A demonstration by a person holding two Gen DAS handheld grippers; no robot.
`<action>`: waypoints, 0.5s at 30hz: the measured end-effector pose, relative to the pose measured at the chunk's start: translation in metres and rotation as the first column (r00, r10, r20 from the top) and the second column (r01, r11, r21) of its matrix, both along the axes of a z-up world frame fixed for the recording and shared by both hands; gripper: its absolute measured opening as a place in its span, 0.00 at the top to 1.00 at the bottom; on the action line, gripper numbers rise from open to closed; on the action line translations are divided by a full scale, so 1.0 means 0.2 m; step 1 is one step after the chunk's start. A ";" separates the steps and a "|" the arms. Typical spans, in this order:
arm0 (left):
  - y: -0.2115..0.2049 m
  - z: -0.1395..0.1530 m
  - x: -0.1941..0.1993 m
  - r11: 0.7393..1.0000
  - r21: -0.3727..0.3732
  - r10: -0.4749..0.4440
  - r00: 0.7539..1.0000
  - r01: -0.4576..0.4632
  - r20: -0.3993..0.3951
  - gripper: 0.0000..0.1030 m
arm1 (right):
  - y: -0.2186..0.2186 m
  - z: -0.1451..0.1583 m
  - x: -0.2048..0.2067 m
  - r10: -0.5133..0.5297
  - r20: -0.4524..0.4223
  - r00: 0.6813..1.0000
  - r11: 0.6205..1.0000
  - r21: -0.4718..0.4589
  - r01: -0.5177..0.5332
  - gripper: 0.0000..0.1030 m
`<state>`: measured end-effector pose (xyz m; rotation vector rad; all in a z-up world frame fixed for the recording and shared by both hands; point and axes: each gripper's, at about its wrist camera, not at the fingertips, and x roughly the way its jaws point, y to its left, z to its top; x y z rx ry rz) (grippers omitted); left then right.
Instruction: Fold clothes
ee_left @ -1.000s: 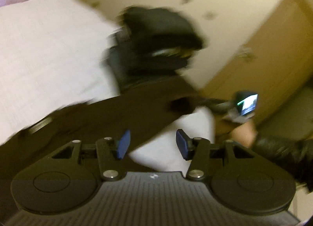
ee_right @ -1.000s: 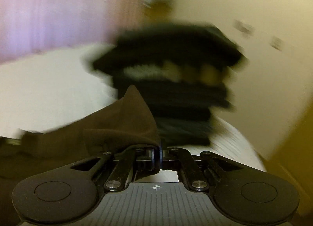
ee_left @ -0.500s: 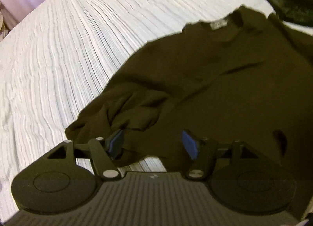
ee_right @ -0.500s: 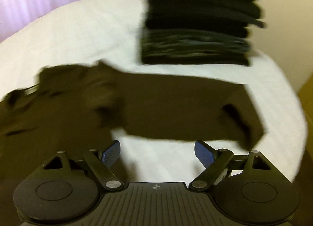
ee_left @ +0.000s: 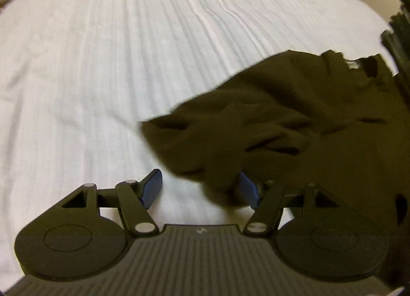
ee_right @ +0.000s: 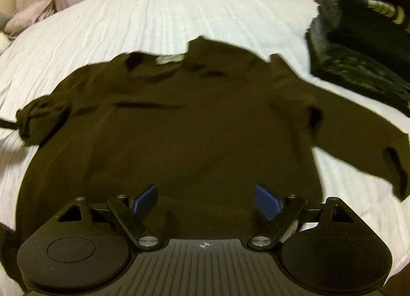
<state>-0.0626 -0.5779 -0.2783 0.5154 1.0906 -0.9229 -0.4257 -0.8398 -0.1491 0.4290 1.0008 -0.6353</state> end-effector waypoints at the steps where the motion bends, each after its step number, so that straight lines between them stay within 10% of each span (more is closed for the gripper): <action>1: -0.02 -0.04 0.00 1.000 -0.006 -0.002 1.000 0.002 -0.027 0.43 | 0.04 0.00 0.02 0.004 -0.002 1.000 1.000 0.004 -0.004 0.17; 4: -0.05 -0.12 0.00 1.000 0.023 -0.011 0.998 0.013 -0.068 0.86 | 0.15 -0.02 0.10 0.027 -0.014 1.000 1.000 0.011 -0.027 0.17; 10: 0.09 0.22 0.06 0.987 -0.014 -0.158 0.978 0.161 0.136 0.91 | 0.35 -0.05 0.22 0.088 -0.039 0.995 0.996 0.035 -0.087 0.17; 12: 0.15 0.41 0.07 0.968 0.001 -0.245 0.936 0.253 0.255 0.90 | 0.41 -0.04 0.26 0.106 -0.037 0.994 0.994 0.040 -0.104 0.17; 15: 0.24 0.62 -0.01 0.917 0.107 -0.390 0.807 0.384 0.444 0.89 | 0.49 -0.01 0.31 0.126 -0.022 0.992 0.991 0.046 -0.125 0.17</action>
